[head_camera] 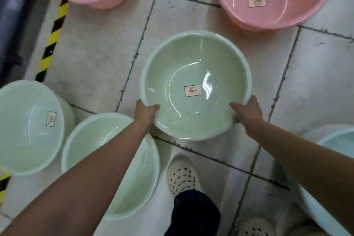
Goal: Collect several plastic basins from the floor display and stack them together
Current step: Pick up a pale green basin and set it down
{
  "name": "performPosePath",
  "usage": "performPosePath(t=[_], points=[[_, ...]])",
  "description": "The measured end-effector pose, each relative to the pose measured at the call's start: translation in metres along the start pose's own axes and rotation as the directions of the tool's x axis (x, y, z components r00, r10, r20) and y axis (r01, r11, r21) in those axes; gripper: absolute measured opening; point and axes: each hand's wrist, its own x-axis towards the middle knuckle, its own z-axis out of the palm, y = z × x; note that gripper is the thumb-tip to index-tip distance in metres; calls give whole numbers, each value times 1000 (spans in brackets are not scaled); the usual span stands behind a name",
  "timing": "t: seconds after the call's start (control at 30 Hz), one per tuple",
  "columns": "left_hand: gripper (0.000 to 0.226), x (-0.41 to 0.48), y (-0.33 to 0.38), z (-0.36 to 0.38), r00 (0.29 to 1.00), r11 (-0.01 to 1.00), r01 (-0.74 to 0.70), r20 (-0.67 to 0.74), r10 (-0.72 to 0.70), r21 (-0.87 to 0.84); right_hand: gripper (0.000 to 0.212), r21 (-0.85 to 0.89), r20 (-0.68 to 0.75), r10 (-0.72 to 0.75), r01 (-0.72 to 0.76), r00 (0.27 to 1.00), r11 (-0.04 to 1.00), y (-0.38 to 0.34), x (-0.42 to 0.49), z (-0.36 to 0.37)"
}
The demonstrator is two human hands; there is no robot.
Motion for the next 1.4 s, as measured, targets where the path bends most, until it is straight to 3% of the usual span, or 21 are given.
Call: performPosePath(t=[0.07, 0.13, 0.27, 0.4, 0.6, 0.73, 0.9, 1.0, 1.1, 1.2, 1.33, 1.4], points=[[42, -1, -3, -6, 999, 990, 29, 25, -26, -135, 44, -22, -73, 5, -6, 997, 1000, -8, 2, -2], [40, -16, 3, -14, 996, 935, 55, 81, -28, -350, 38, 9, -84, 4, -3, 996, 1000, -24, -5, -10], [41, -61, 9, -60, 999, 810, 17, 41, 9, -586, 36, -12, 35, -102, 102, 994, 995, -61, -47, -19], [39, -97, -19, -140, 992, 756, -59, -123, -29, -652, 50, -132, 203, -236, 265, 950, 955, -102, -105, 17], [34, -141, -111, -223, 895, 703, -70, -356, -268, -707, 39, -254, 476, -314, 470, 822, 845, -129, -181, 118], [29, -152, -186, -232, 789, 690, -47, -451, -418, -723, 24, -286, 621, -289, 554, 729, 782, -96, -208, 170], [38, -142, -267, -205, 741, 679, 49, -429, -516, -732, 37, -349, 668, -296, 639, 683, 686, -37, -201, 203], [46, -126, -292, -189, 734, 676, 94, -408, -543, -731, 51, -389, 656, -292, 644, 696, 659, -14, -187, 215], [49, -109, -304, -180, 751, 700, 107, -403, -522, -706, 67, -459, 609, -202, 549, 767, 698, 1, -171, 228], [46, -93, -315, -176, 772, 702, 156, -358, -526, -695, 52, -527, 579, -116, 479, 807, 702, 6, -161, 241], [29, -90, -307, -191, 768, 659, 248, -270, -581, -710, 43, -511, 534, -41, 362, 844, 780, -5, -159, 247], [38, -104, -290, -207, 773, 649, 217, -278, -570, -729, 41, -509, 528, -22, 338, 849, 792, -18, -170, 241]])
